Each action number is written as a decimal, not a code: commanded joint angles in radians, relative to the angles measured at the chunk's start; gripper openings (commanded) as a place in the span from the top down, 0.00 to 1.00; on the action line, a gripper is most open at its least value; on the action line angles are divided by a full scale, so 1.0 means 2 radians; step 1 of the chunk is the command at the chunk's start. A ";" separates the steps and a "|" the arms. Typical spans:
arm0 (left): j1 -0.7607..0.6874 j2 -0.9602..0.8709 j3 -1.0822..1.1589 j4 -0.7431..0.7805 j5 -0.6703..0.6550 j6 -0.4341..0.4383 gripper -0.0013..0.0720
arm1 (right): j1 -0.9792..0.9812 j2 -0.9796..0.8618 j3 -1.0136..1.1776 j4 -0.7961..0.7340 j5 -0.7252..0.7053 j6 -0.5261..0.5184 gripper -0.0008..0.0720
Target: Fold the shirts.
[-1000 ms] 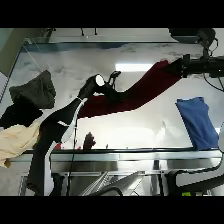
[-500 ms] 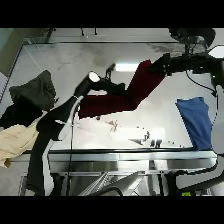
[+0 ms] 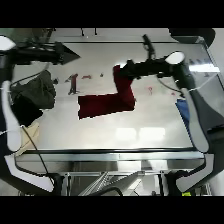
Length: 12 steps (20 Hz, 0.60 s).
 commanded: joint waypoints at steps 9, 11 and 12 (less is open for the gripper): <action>0.089 0.105 -0.163 -0.009 -0.035 0.046 0.95 | 0.190 -0.133 0.000 -0.002 -0.226 -0.030 0.39; 0.089 0.105 -0.163 -0.009 -0.041 0.046 0.95 | 0.148 -0.106 0.000 -0.028 -0.150 -0.030 0.40; 0.089 0.105 -0.163 -0.009 -0.042 0.046 0.95 | 0.121 -0.091 0.000 -0.039 -0.109 -0.030 0.40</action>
